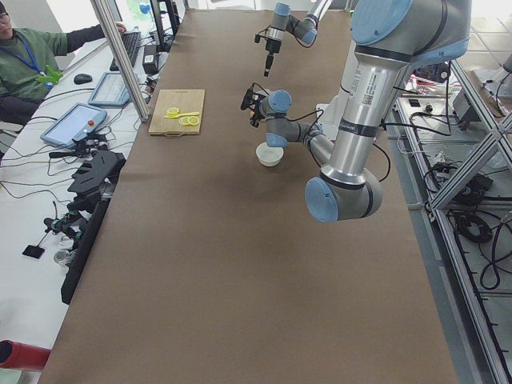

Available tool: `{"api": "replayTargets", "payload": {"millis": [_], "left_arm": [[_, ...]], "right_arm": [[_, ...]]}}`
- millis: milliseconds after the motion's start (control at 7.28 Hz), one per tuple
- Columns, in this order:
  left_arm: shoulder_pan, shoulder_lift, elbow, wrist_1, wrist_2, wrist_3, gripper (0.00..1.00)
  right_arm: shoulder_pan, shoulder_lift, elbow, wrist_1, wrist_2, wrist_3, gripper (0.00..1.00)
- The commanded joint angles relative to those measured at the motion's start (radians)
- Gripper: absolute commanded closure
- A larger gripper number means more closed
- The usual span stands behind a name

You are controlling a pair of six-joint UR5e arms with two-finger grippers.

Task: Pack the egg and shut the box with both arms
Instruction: 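Lift the egg with the left gripper and carry it over the egg box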

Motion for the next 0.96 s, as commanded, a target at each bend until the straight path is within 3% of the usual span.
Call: {"api": "replayTargets", "payload": {"millis": [0,275,549,824], "left_arm": [[0.053,-0.032,0.042,-0.107,0.128,0.002,1.00],[0.198,-0.033,0.083,-0.176,0.304,0.271,1.00],[0.246,-0.101,0.189,-0.263,0.363,0.320,1.00],[0.263,-0.150,0.197,-0.275,0.423,0.318,1.00]], "right_arm": [[-0.001,0.000,0.000,0.000,-0.001,0.000,0.13],[-0.002,0.000,0.000,0.000,-0.007,0.000,0.12],[-0.002,0.000,0.000,0.000,-0.005,0.000,0.12],[-0.002,0.001,0.000,0.000,-0.005,0.000,0.12]]}}
